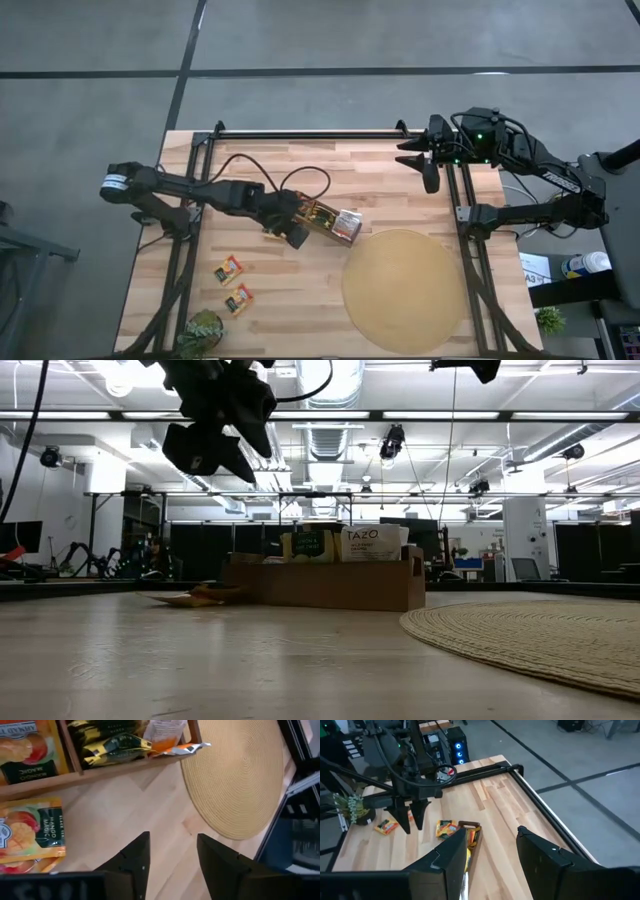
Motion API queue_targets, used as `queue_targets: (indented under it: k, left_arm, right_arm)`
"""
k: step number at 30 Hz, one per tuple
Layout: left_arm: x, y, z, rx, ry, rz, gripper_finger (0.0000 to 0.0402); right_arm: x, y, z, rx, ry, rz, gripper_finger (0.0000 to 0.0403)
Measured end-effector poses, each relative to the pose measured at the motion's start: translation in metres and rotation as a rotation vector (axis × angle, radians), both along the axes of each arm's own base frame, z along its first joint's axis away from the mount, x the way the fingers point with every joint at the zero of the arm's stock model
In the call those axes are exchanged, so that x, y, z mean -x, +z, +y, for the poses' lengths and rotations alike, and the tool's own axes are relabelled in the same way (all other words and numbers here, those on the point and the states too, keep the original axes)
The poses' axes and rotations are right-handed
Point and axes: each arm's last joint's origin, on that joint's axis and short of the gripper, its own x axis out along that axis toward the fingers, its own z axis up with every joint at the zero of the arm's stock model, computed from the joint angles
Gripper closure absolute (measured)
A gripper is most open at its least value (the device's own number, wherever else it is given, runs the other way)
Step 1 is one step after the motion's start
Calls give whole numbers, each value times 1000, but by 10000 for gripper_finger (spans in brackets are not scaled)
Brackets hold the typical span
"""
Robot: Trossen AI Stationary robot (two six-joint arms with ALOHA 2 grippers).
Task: Pick & Place Tea
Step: Put the orange tea bag into the left section of the wooden organizer
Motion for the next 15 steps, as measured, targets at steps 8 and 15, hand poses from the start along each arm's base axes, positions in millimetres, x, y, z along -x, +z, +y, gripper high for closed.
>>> queue_targets:
  k: [8, 15]
  left_arm:
    - [2, -3, 0, 48, 31, 31, 162]
    - [0, 5, -2, 78, 8, 15, 145]
  right_arm:
    - [0, 0, 0, 3, 1, 1, 234]
    - [0, 0, 0, 4, 2, 0, 234]
